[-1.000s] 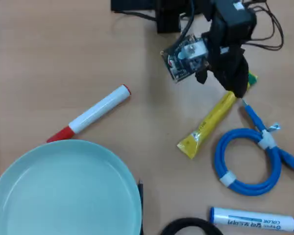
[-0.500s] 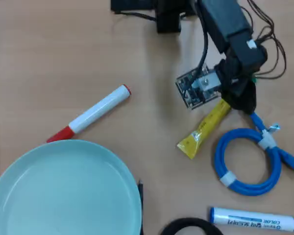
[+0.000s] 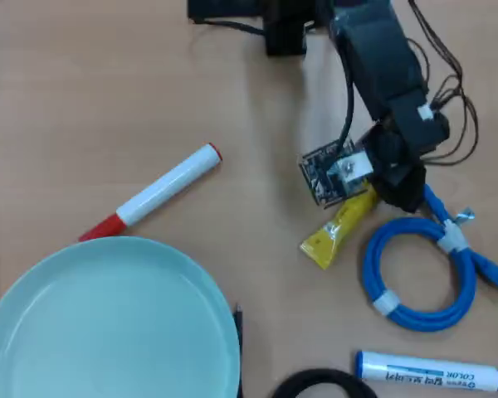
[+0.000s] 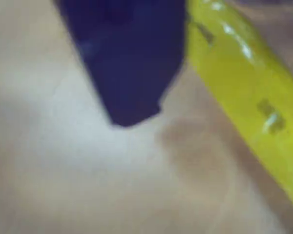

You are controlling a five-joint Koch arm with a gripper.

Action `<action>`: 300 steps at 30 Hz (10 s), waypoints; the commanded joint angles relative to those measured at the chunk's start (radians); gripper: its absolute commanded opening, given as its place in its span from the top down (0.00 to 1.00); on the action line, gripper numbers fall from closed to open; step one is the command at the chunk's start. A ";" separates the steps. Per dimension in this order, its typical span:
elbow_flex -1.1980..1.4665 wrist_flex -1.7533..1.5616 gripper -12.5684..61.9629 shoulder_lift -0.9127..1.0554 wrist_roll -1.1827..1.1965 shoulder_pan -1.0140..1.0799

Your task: Pick up the yellow coffee stick, then put it in the green bowl

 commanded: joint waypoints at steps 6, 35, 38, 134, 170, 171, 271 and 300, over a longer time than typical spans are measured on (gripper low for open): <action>-0.060 0.035 0.10 -0.035 0.014 0.018; 0.029 -0.069 0.92 -0.032 0.213 0.018; 0.029 -0.069 0.92 -0.029 0.365 0.018; -0.430 -1.009 0.92 0.017 0.330 0.870; -0.698 -1.085 0.67 -0.345 0.327 0.857; -0.695 -1.081 0.67 -0.347 0.327 0.862; 1.351 -1.223 0.26 0.879 0.644 0.374; 2.098 -1.494 0.62 1.414 0.655 0.362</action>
